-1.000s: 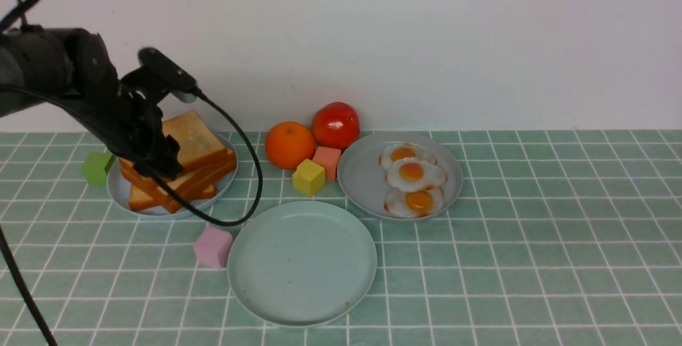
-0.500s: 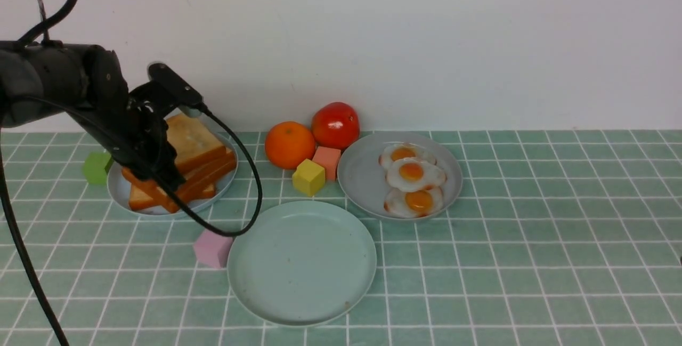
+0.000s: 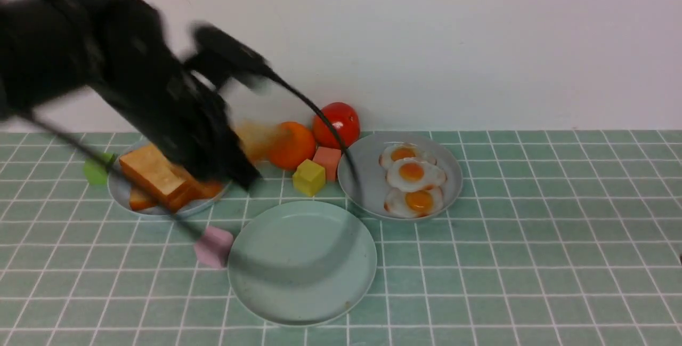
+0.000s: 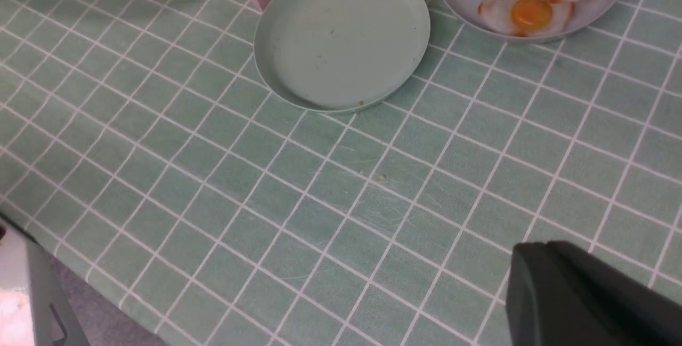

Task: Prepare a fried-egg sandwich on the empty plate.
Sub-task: Use the left arm to put a slice of bread into the empty plate in the middle

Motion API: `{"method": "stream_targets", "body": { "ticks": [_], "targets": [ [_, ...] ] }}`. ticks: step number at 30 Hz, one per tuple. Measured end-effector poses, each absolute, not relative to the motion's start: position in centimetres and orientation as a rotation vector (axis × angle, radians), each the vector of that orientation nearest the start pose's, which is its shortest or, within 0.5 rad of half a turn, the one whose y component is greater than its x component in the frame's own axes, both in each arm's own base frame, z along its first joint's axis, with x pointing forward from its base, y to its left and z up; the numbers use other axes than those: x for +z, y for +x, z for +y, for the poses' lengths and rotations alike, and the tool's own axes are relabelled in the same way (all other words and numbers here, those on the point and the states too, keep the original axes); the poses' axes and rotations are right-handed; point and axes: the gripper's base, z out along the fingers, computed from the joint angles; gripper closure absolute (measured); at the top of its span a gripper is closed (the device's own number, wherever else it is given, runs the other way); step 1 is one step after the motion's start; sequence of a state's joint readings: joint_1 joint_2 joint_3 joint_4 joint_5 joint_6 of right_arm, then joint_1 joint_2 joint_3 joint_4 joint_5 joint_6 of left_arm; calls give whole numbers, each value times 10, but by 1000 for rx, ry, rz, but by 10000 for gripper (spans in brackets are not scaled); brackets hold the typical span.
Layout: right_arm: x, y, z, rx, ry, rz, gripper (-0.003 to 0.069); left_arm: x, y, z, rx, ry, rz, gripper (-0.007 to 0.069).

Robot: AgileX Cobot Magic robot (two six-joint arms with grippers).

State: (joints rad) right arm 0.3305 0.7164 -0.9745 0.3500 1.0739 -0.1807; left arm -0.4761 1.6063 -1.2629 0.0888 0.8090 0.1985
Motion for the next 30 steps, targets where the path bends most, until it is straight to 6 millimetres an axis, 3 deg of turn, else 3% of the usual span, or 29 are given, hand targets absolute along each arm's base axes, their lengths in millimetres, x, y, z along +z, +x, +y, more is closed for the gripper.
{"method": "stream_targets", "body": {
  "ticks": [1,2,5,10,14,20,25,28,29,30],
  "targets": [
    [387,92,61,517,-545,2219,637,280,303,-153,11,935,2465,536],
    [388,93,61,517,-542,2213,637,264,287,-170,21,1008,2475,538],
    [388,93,61,517,-537,2204,635,235,271,-193,72,1129,2447,538],
    [389,94,62,529,-533,2197,629,208,277,-212,86,1159,2389,538],
    [389,93,62,545,-531,2195,626,194,282,-216,83,1169,2393,538],
    [389,93,63,552,-525,2197,599,190,283,-217,81,1169,2399,520],
    [388,95,63,571,-483,2220,509,190,283,-217,81,1165,2402,337],
    [384,104,66,592,-433,2272,400,193,281,-217,60,1144,2410,178],
    [384,105,67,594,-431,2276,400,193,281,-217,57,1141,2411,169],
    [381,111,69,597,-418,2300,359,199,278,-217,34,1120,2416,113]
  ]
}}
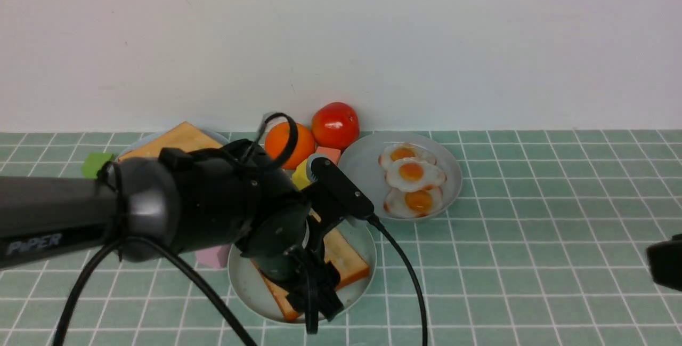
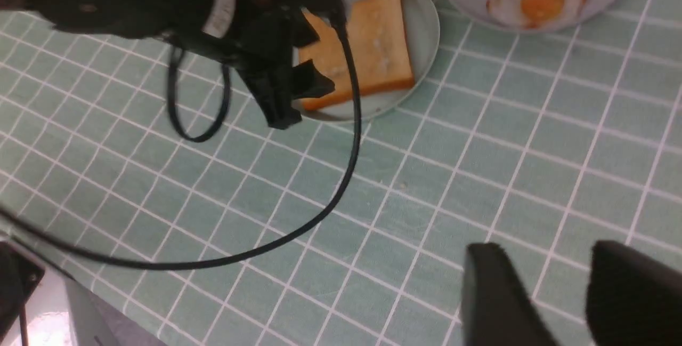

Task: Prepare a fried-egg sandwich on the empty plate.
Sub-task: Use the left arm to put a slice of bread into the empty plate in the middle, then use the right arm to grab a fried egg

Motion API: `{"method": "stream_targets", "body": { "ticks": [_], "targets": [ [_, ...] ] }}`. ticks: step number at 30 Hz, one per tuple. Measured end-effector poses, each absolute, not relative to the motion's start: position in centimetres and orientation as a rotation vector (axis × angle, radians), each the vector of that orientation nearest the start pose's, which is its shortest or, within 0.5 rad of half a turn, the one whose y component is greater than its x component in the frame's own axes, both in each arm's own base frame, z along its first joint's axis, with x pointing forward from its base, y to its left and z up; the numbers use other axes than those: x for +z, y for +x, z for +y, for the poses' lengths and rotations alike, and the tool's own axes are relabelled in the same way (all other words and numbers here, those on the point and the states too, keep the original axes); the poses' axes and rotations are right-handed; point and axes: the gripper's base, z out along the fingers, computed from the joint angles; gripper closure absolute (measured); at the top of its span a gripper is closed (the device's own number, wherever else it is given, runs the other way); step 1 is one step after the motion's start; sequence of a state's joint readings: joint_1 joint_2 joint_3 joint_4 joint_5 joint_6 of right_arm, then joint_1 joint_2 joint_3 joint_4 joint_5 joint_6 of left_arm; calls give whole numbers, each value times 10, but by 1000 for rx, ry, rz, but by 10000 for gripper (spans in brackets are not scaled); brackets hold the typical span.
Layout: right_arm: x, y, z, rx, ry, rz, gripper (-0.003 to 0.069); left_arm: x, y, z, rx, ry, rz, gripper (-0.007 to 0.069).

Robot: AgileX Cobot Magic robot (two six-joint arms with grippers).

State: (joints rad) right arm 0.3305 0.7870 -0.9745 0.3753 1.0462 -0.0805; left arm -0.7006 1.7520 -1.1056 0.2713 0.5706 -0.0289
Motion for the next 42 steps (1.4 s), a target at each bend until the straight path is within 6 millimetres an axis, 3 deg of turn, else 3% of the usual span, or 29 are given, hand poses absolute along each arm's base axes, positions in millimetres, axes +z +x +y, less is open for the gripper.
{"method": "stream_targets", "body": {
  "ticks": [3,4,5,6,9,10,11,12,13,14,15,17,19,23,24,27,35,42],
  "targets": [
    [372,129,75,595,-404,2365,306,221,267,-218,-21,1082,2396,62],
    [369,134,76,594,-401,2382,300,226,265,-218,-30,1078,2387,63],
    [361,150,81,594,-387,2424,291,252,251,-219,-79,1057,2323,106],
    [361,150,81,594,-387,2424,291,256,250,-218,-83,1049,2316,114],
    [342,189,94,579,-349,2492,286,314,221,-205,-227,893,2208,361],
    [339,202,97,575,-340,2504,286,333,210,-195,-263,836,2180,474],
    [336,206,99,572,-337,2515,286,336,209,-193,-270,827,2172,492],
    [331,221,104,566,-334,2532,286,354,196,-180,-303,776,2137,591],
    [328,229,106,562,-335,2541,286,360,191,-175,-316,758,2123,617],
    [320,253,114,553,-337,2571,286,373,175,-159,-348,716,2081,638],
    [316,264,116,551,-332,2587,285,378,165,-150,-371,690,2055,638],
    [311,282,120,556,-319,2603,284,380,156,-140,-395,666,2032,638],
    [287,324,120,578,-248,2662,284,383,127,-113,-479,589,1939,638],
    [256,369,114,652,-92,2690,284,366,100,-87,-553,520,1873,638],
    [257,370,113,650,-88,2683,284,367,99,-86,-560,515,1864,638],
    [223,406,107,765,110,2683,284,348,88,-76,-581,501,1837,638],
    [184,453,109,863,243,2642,284,346,89,-80,-627,496,1749,638],
    [168,471,110,852,239,2640,281,350,89,-81,-643,493,1709,638]
  ]
}}
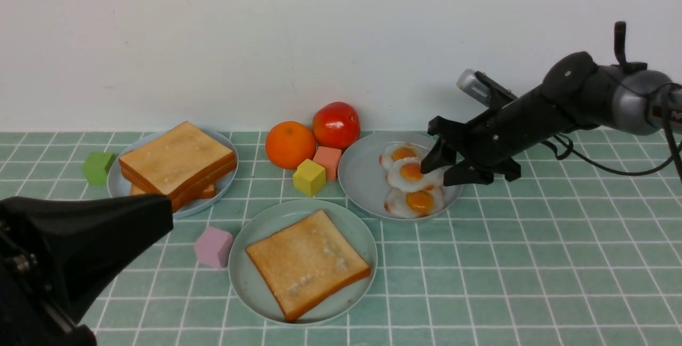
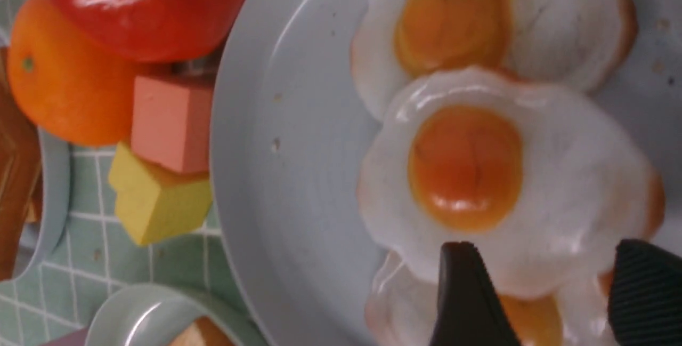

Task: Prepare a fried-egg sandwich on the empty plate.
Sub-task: Use the right arm to grab a fried egg

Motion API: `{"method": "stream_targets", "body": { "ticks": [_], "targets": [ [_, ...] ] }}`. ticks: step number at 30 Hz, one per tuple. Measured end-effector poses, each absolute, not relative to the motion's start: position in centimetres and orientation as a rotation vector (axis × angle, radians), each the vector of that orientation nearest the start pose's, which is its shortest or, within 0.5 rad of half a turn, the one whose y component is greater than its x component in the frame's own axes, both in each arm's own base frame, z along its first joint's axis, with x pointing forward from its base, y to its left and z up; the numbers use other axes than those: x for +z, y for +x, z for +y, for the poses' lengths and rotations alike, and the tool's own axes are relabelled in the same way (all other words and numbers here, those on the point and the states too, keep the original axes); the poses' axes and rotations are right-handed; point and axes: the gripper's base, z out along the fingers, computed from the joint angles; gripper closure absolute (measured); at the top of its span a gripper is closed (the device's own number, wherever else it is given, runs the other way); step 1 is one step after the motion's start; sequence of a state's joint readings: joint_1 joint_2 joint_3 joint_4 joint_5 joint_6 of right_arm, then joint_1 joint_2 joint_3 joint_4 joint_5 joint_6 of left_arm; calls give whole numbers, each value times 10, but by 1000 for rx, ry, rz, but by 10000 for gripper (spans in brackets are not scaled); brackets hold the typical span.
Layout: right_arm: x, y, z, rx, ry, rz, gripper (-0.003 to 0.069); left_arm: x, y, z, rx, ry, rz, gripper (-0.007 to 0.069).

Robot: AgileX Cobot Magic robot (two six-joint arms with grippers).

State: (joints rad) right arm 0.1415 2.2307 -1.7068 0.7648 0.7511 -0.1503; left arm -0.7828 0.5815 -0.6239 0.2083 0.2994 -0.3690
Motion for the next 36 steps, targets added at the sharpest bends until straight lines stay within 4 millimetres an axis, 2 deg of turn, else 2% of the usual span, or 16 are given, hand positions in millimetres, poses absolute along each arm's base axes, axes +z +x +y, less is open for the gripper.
{"method": "stream_targets", "body": {
  "ticks": [8,26,36],
  "targets": [
    [161,474,106,755,189,2645,274,352,89,-82,-653,490,1687,638],
    [159,477,105,749,215,2616,270,353,89,-82,-657,490,1671,638],
    [151,477,116,764,216,2620,270,353,89,-82,-658,490,1669,638]
  ]
}}
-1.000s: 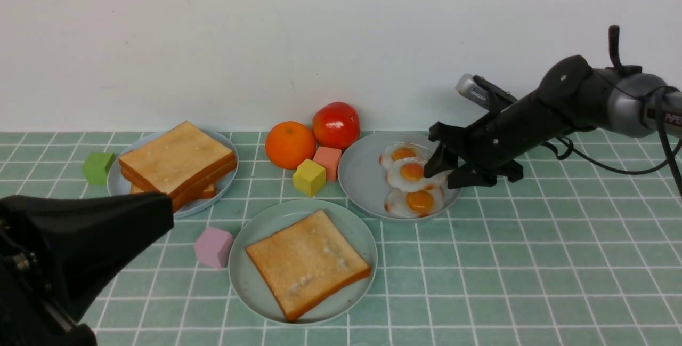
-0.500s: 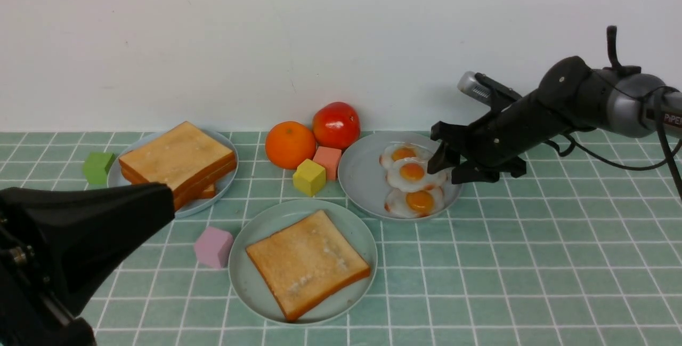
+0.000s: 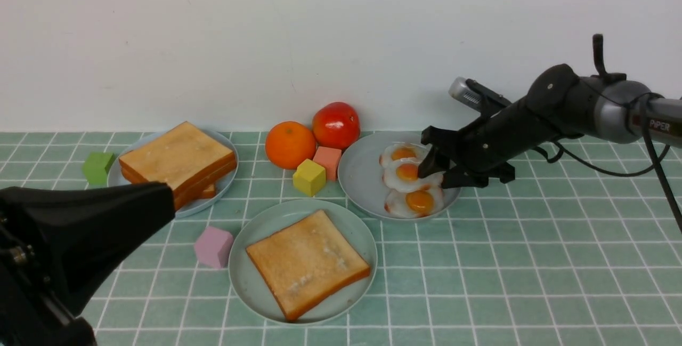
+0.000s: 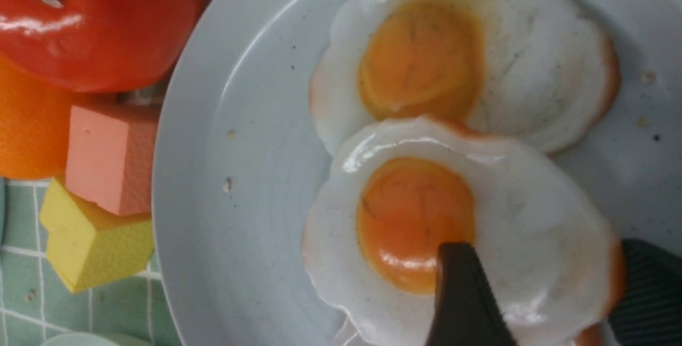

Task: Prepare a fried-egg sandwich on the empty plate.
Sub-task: Use the right arm to grab a fried egg

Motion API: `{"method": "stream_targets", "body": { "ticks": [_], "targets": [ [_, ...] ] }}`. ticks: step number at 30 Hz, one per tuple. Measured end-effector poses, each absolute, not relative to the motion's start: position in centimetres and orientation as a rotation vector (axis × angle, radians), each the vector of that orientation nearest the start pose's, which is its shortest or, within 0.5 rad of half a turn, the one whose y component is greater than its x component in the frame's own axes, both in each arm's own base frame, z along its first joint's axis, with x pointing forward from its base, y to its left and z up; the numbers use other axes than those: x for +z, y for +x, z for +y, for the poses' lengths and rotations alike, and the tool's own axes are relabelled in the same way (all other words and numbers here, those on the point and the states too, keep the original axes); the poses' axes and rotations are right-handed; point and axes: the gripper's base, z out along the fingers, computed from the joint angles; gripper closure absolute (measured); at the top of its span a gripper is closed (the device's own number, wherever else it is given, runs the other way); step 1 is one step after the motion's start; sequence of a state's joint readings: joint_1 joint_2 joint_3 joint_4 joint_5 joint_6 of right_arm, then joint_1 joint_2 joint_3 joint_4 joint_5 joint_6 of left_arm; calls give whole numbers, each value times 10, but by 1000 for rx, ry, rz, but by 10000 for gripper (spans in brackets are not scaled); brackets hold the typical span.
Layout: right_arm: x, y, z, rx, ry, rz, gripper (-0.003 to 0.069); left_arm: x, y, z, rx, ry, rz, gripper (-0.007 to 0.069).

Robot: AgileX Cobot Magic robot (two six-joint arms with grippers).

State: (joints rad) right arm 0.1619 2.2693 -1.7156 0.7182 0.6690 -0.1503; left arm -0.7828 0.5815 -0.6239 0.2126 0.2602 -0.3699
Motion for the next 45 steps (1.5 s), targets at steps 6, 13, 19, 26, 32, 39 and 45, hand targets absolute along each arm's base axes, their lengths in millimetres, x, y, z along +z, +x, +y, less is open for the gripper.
{"method": "stream_targets", "body": {
  "ticks": [6,13,19,26,32,39,45],
  "targets": [
    [151,478,115,760,214,2617,303,353,89,-82,-658,490,1669,638],
    [150,482,114,737,234,2579,327,353,89,-82,-658,490,1669,638],
    [150,482,114,733,235,2574,354,353,89,-82,-658,490,1669,638],
    [148,483,114,735,247,2571,382,353,89,-82,-658,490,1669,638],
    [148,484,114,749,264,2565,413,353,89,-82,-658,490,1669,638],
    [155,484,113,754,267,2545,553,353,89,-82,-658,490,1669,636],
    [184,480,114,763,205,2500,613,352,89,-82,-652,491,1681,634]
  ]
}}
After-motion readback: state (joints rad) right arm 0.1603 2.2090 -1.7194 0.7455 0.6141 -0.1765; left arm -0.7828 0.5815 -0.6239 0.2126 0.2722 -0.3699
